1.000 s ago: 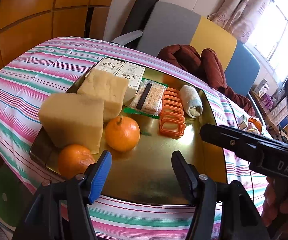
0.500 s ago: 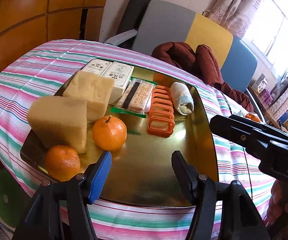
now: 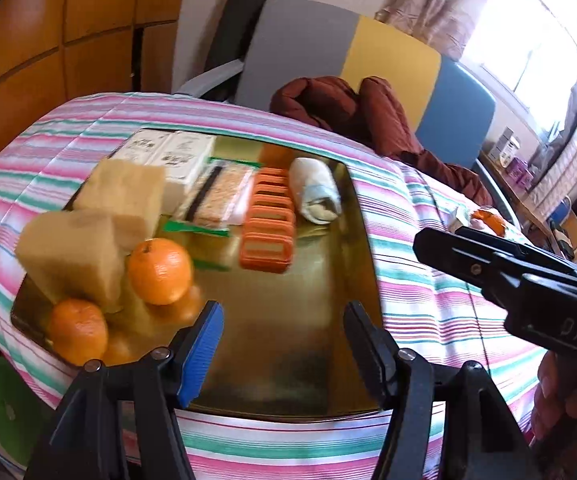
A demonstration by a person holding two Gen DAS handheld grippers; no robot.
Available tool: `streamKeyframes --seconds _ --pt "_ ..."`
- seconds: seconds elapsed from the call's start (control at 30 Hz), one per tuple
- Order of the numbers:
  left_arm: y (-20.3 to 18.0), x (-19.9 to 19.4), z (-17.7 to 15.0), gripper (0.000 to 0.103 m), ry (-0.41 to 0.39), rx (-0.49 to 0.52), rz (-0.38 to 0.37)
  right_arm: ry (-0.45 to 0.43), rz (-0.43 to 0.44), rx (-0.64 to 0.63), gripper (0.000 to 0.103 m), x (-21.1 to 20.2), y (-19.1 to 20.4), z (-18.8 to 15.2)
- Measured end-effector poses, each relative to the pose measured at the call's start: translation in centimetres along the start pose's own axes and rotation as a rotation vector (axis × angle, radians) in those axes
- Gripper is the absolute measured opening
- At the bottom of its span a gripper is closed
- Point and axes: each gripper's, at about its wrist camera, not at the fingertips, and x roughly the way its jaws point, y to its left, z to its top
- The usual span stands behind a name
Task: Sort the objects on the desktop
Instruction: 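Move both open tools back toward the remaining items on the cloth, then grasp the pink hair roller with the right tool while the left grasps the yellow mesh toy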
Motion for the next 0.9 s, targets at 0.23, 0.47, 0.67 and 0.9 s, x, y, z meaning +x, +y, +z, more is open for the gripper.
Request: streamKeyframes --seconds 0.23,0.47,0.67,0.9 --pt "-4.0 0.4 -0.3 0.063 -0.001 0.077 -0.048 0.004 -0.075 0.039 0.07 -1.5 -5.0 -1.4" --pt "-8.4 1.5 -1.0 0.063 0.038 0.162 -0.106 0.061 -0.229 0.098 0.07 -2.6 -12.9 -3.9" --pt "-11.1 2.3 -1.6 0.063 0.068 0.216 -0.137 0.141 -0.347 0.197 0.078 -3.8 -19.8 -5.6" --pt "-13.7 3.0 -1.6 0.067 0.092 0.284 -0.181 0.193 -0.47 0.339 0.081 -4.7 -28.9 -6.1"
